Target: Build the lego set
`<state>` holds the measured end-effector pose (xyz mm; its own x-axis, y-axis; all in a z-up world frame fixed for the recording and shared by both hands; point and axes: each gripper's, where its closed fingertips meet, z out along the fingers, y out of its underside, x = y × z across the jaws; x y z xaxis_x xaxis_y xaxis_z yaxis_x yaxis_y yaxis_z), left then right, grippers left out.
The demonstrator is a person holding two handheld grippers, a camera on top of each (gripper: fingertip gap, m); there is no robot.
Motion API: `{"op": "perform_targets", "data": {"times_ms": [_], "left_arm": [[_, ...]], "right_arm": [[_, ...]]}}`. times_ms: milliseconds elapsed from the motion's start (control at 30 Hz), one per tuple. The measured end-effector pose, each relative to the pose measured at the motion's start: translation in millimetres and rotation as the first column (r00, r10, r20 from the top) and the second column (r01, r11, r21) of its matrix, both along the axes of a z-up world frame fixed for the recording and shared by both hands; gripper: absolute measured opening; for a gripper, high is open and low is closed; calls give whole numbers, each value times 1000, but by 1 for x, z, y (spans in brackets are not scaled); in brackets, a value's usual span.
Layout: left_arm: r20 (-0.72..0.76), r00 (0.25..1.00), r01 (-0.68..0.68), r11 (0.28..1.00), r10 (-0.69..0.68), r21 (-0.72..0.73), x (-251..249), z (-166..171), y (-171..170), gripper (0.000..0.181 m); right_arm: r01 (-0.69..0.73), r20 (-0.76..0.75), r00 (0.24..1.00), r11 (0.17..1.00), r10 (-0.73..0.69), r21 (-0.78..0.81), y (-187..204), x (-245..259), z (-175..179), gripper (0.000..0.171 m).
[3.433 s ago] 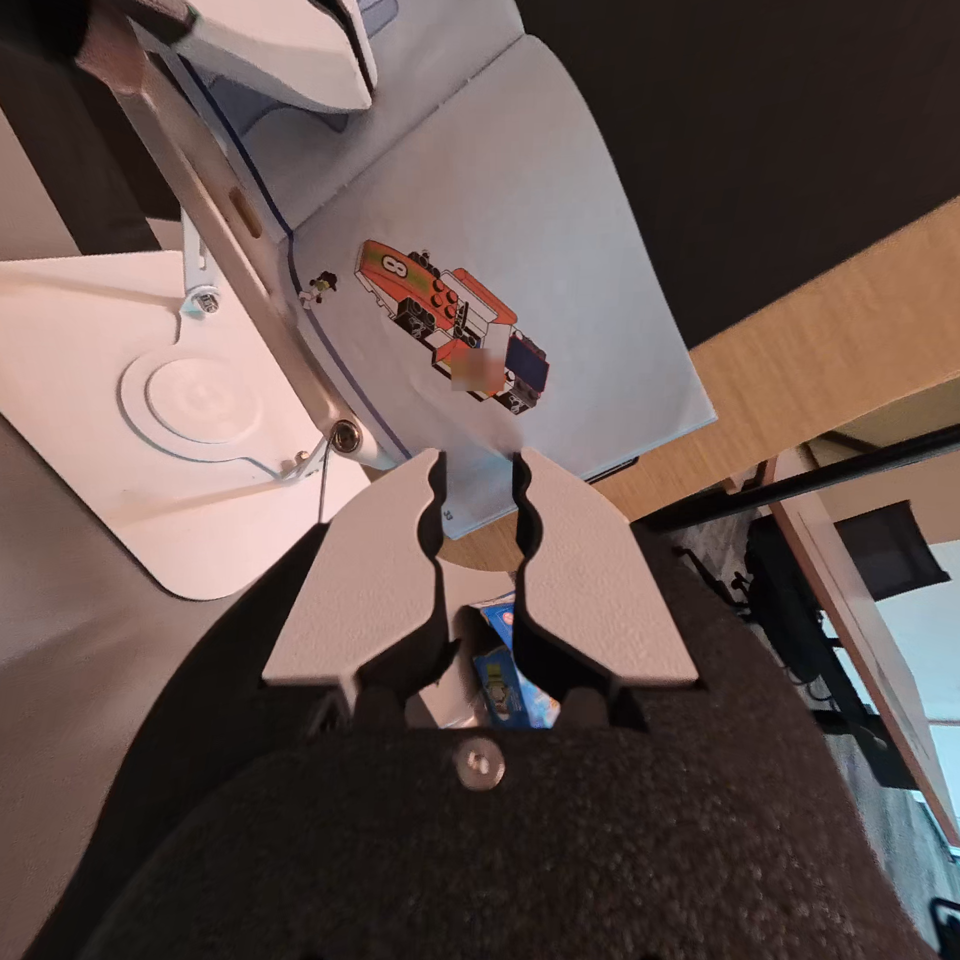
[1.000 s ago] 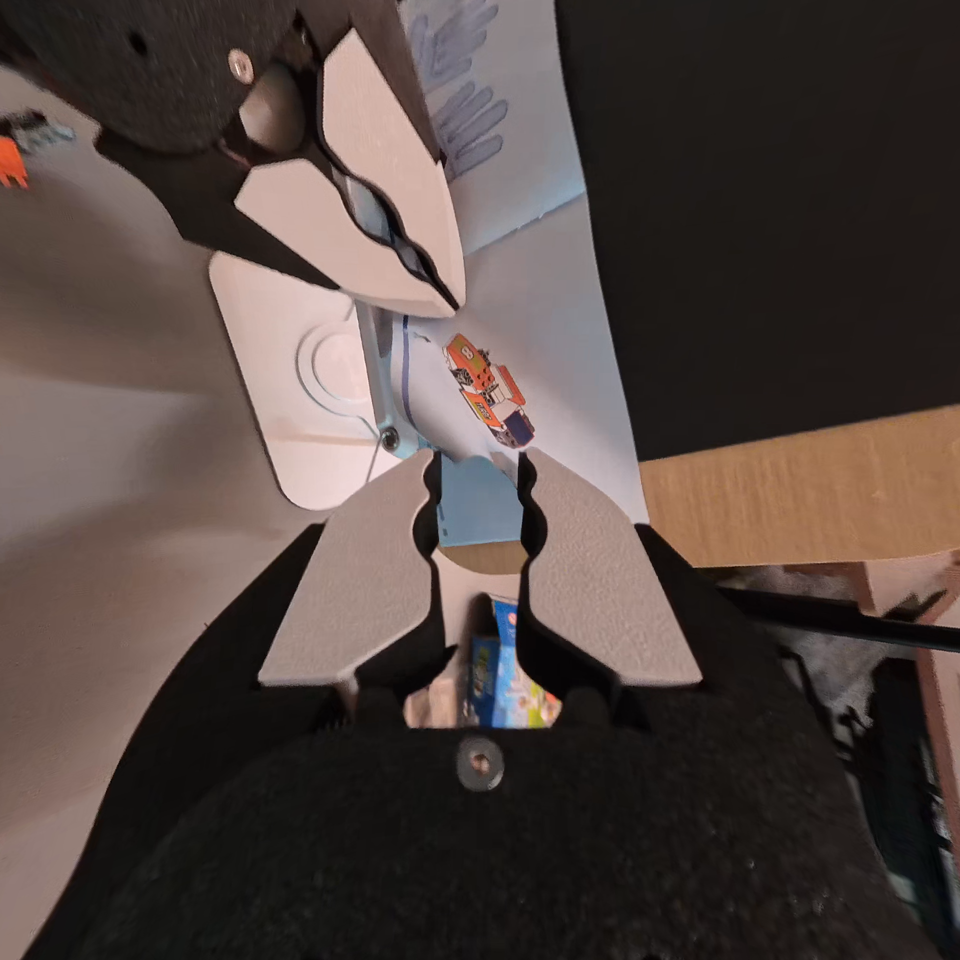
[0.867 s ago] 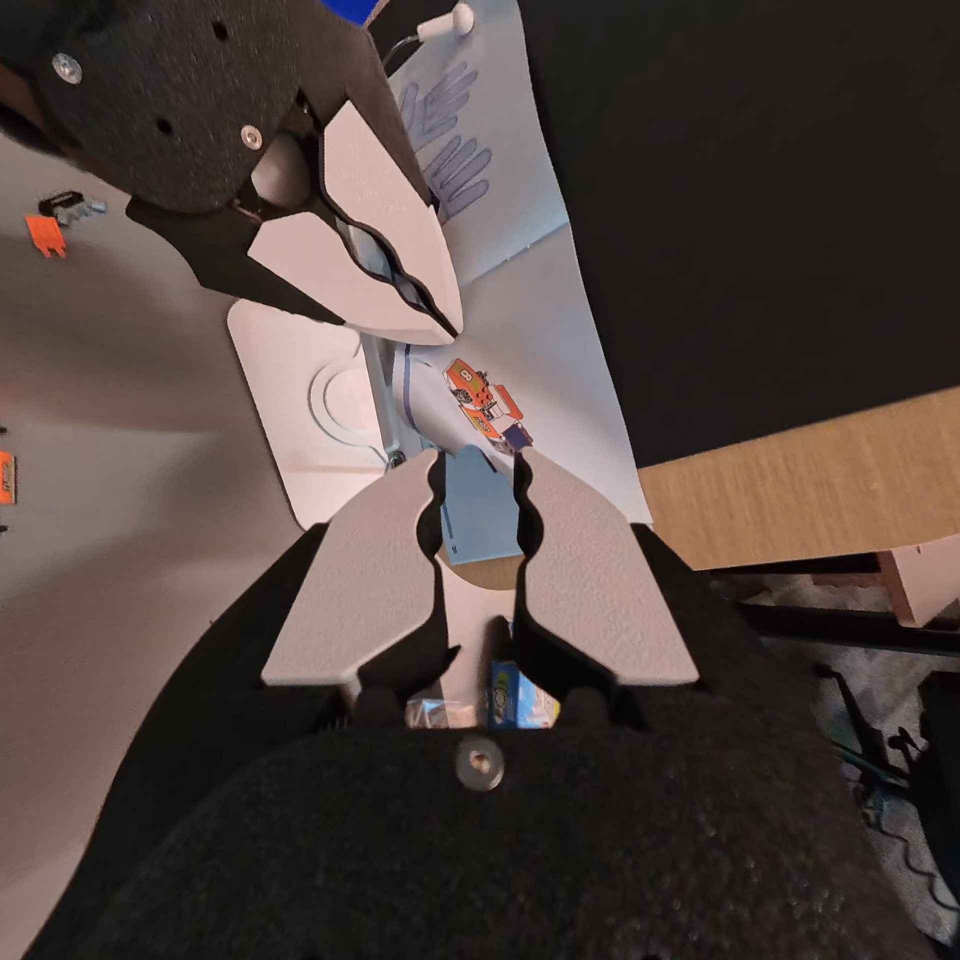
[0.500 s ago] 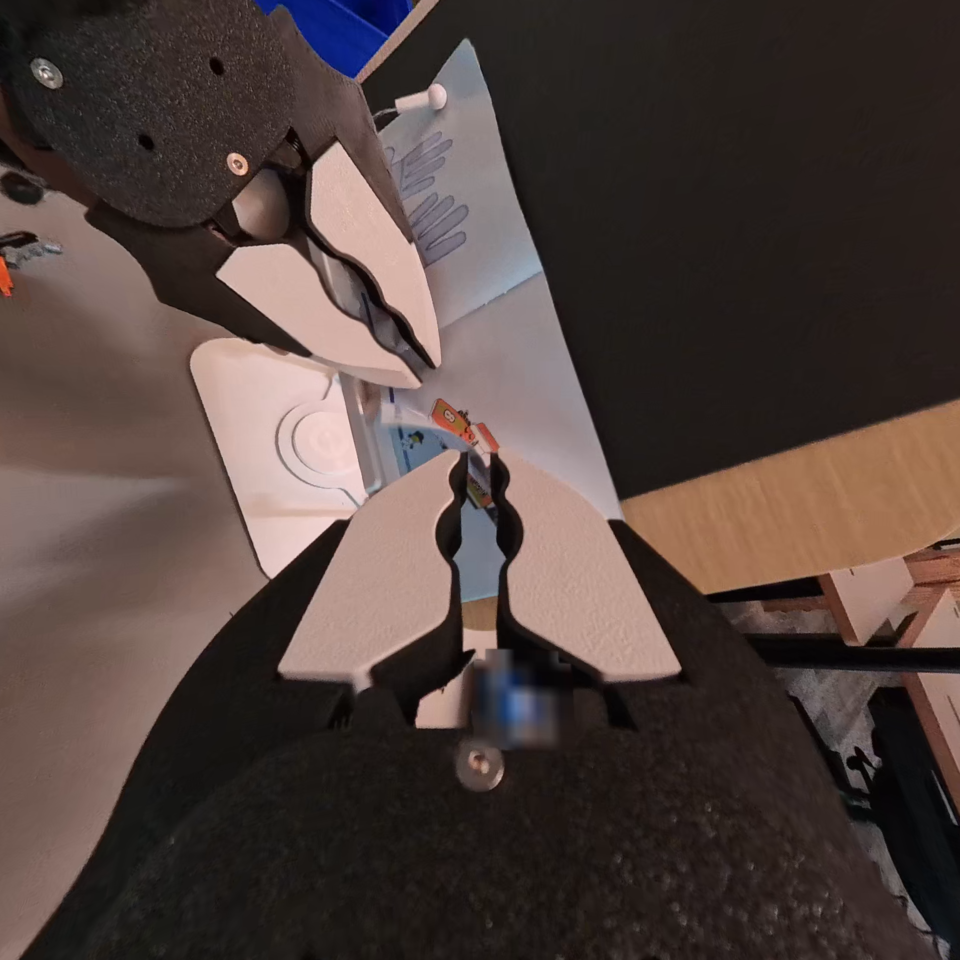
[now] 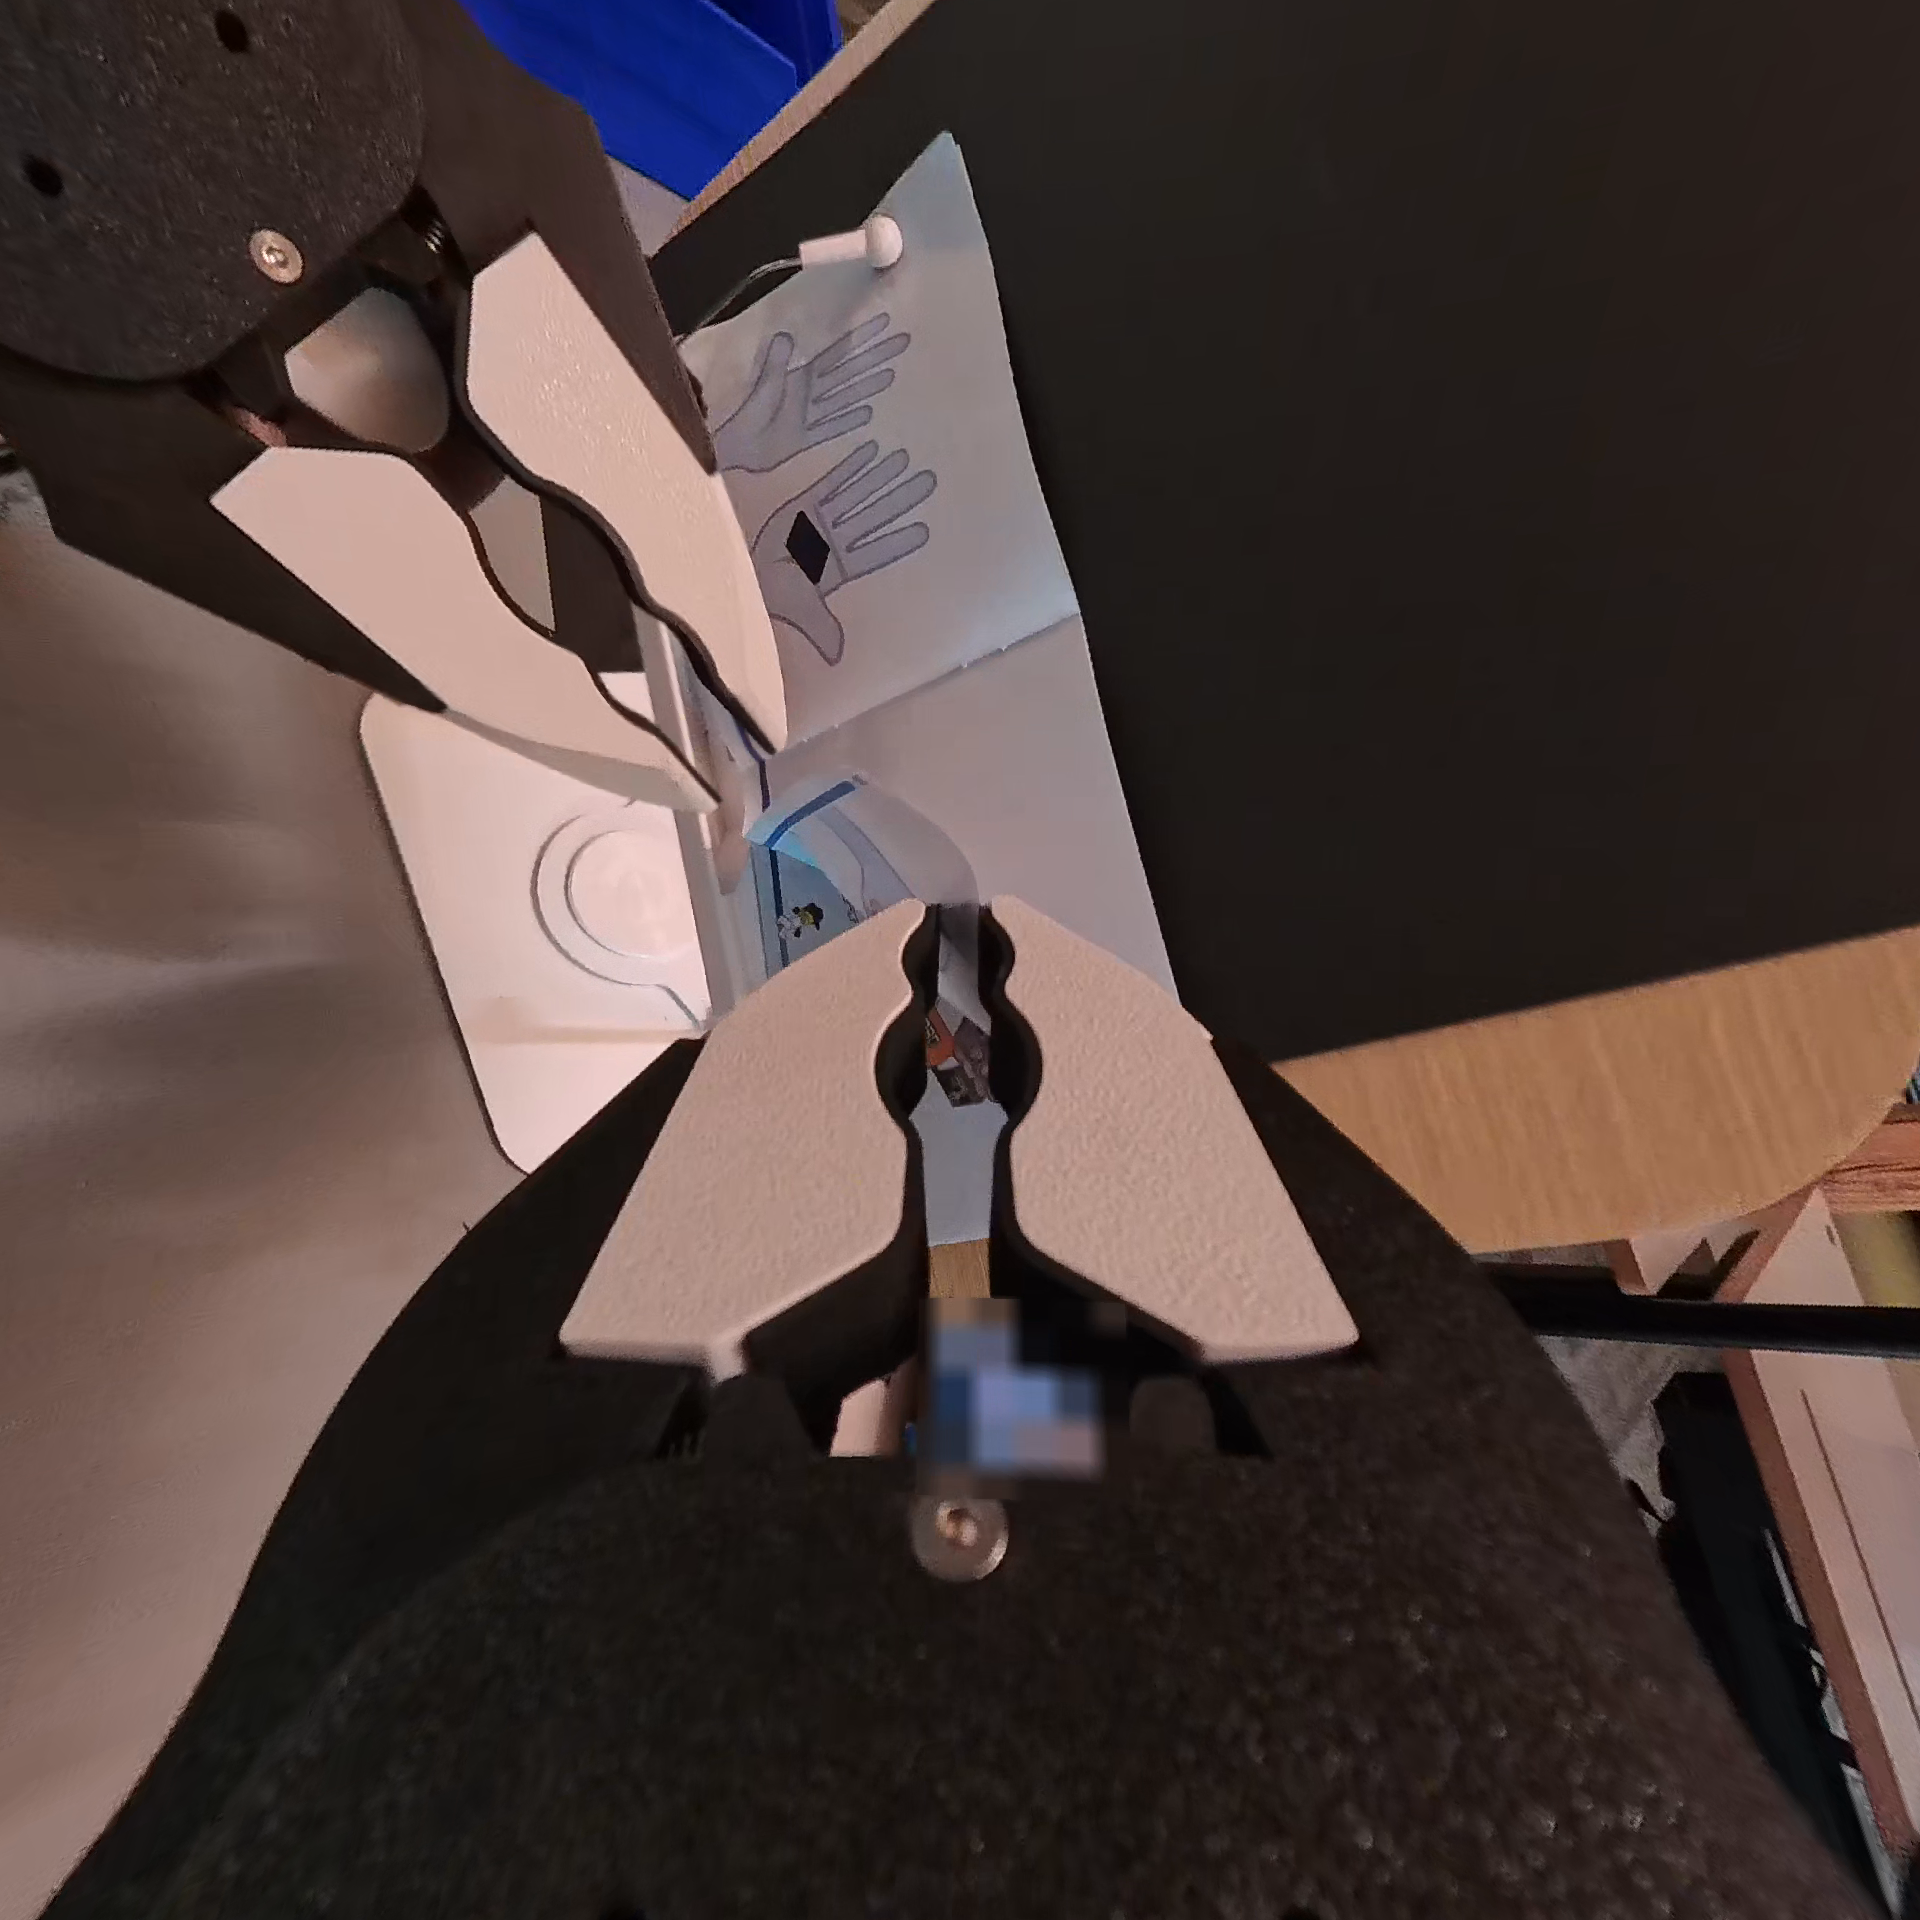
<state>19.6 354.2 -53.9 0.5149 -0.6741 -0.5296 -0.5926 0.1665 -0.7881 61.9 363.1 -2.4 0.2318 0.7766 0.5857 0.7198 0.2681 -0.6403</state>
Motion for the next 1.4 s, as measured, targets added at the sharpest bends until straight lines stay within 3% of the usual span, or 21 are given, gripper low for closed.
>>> {"op": "perform_targets", "data": {"times_ms": [167, 400, 533, 633, 800, 900, 1000, 1200, 1400], "left_arm": [[120, 993, 5, 1000, -3, -18, 6, 5, 1, 16], [206, 977, -93, 983, 59, 156, 24, 25, 4, 20], [195, 972, -186, 944, 135, 273, 28, 34, 6, 0], [235, 961, -207, 944, 146, 259, 27, 35, 6, 0], [374, 912, -257, 945, 167, 205, 5, 43, 3, 0], [496, 850, -260, 960, 177, 103, -12, 43, 2, 0], [596, 780, -245, 970, 193, 6, -27, 41, 0, 0], [670, 702, -256, 963, 241, -79, -51, 34, -4, 0], [677, 685, -257, 959, 269, -121, -67, 20, -4, 1]], "right_arm": [[2, 20, 1000, 1000, -2, 2, -1, -3, 1, 5], [-27, 54, 998, 999, 25, 30, -4, -7, -3, 4], [-49, 83, 995, 998, 45, 49, -10, -11, -3, 2], [-35, 81, 996, 997, 29, 75, -11, -13, 0, 2], [58, -214, 977, 985, -22, 163, -16, -16, 41, 38], [99, -411, 911, 978, -15, 182, -29, -12, 59, 40], [106, -482, 875, 989, -41, 107, -35, -16, 42, 39], [173, -391, 910, 983, -137, 58, -16, -48, -17, 31], [280, -363, 896, 960, -257, 13, 13, -76, -36, 36]]}}
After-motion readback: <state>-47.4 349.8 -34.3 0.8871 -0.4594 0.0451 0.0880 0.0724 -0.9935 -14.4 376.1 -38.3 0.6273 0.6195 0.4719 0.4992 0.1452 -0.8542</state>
